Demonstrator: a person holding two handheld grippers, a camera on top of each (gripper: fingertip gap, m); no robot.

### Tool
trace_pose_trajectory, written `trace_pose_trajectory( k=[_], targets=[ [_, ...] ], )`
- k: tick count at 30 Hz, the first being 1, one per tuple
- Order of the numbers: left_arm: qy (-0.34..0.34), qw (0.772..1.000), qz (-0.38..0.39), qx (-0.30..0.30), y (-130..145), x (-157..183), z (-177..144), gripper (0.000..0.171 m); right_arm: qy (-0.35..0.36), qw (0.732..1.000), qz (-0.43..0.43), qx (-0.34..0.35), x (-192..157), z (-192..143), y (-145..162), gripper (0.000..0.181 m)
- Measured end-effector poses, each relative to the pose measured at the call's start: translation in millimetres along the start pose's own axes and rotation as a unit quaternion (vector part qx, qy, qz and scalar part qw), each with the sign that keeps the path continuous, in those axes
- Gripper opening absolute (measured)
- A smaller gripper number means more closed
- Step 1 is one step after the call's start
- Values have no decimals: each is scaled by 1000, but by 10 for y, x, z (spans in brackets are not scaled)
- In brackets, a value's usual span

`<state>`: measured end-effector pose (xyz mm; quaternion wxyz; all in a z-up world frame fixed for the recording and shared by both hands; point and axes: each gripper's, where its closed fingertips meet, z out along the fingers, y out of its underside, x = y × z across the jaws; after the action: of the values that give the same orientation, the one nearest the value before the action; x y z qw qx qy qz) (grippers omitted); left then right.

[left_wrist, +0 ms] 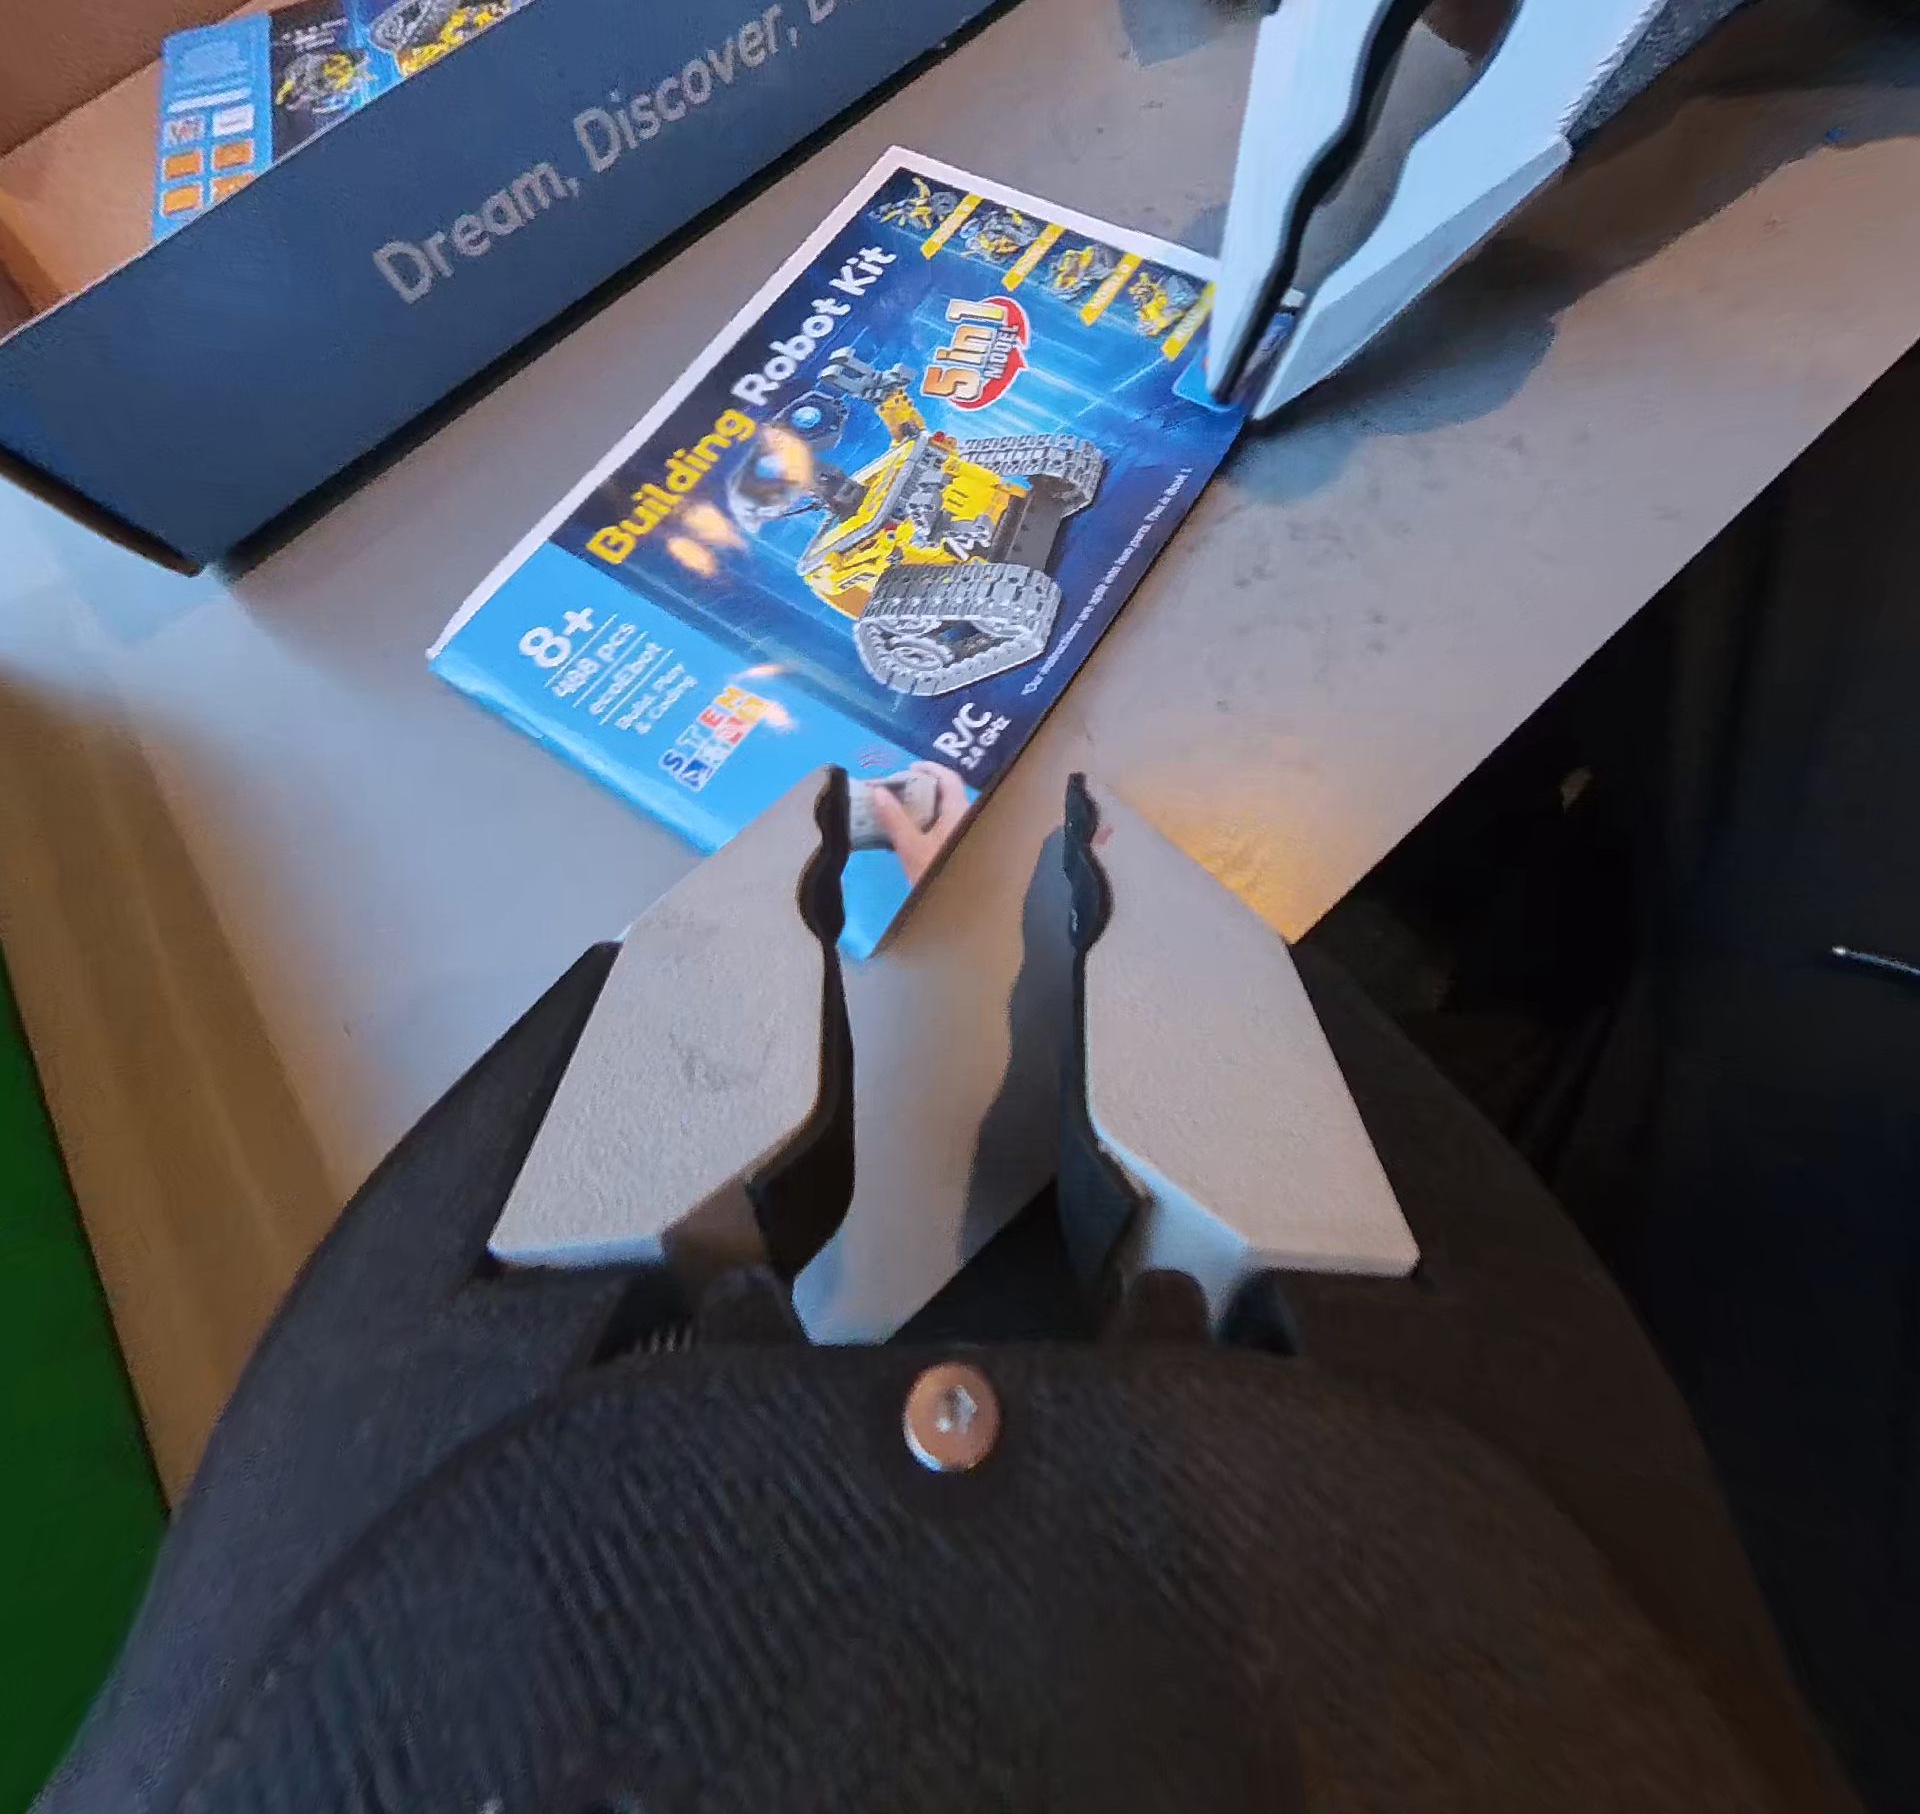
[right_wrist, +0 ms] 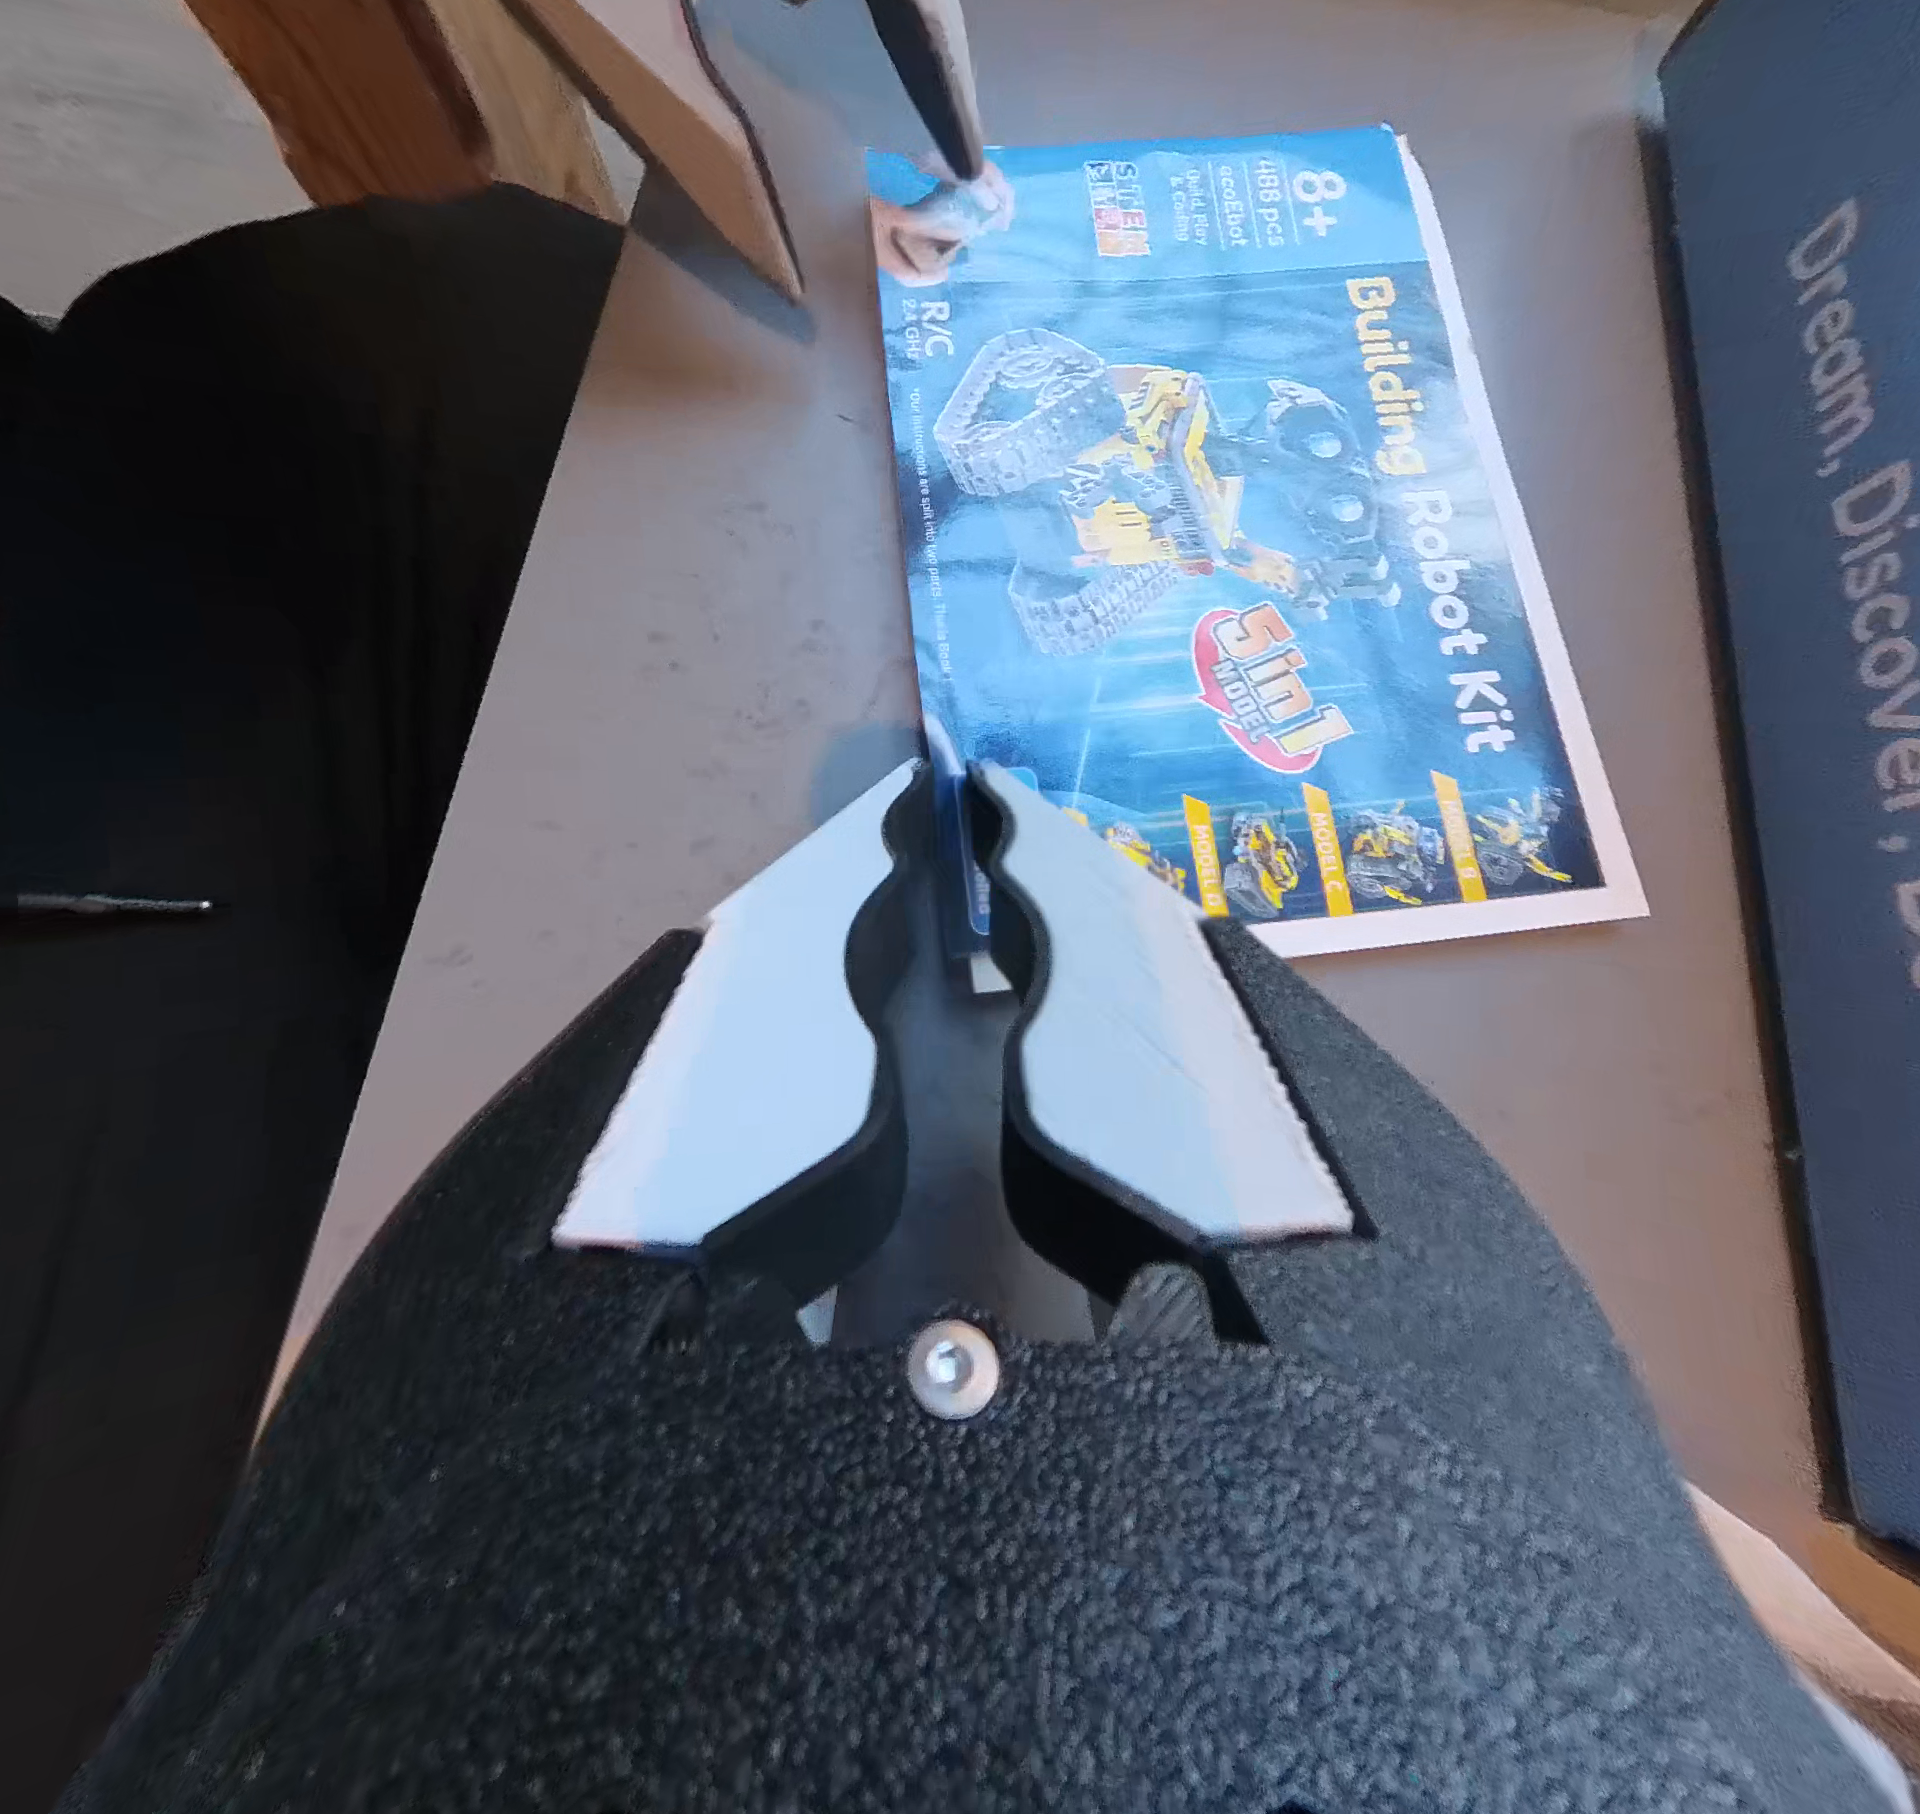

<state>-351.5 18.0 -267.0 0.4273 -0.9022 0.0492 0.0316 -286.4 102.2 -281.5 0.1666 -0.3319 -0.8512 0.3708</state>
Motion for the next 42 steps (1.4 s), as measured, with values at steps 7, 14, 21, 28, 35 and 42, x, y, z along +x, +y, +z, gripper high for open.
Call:
trace_pose_trajectory(
  k=[7, 14, 21, 28, 35, 42],
  targets=[
    [-21, 998, 50, -24, -88, 73, 135, 39, 12, 1000, 3, 19, -7, -23, -57, 0],
    [-7, 999, 53, -7, -259, 177, 224, 35, -7, 994, 64, 92, 38, -157, -238, 0],
    [4, 998, 68, 4, -402, 301, 352, 26, -4, 991, 72, 110, 62, -181, -293, 0],
    [8, 997, 79, -2, -386, 375, 438, 19, -24, 989, 89, 115, 49, -193, -295, 0],
    [14, 999, 52, -6, -317, 315, 406, 21, -27, 988, 102, 108, 60, -182, -268, 0],
    [32, 998, 46, -10, -275, 380, 495, 18, -26, 991, 110, 68, 59, -92, -170, 0]
  ],
)
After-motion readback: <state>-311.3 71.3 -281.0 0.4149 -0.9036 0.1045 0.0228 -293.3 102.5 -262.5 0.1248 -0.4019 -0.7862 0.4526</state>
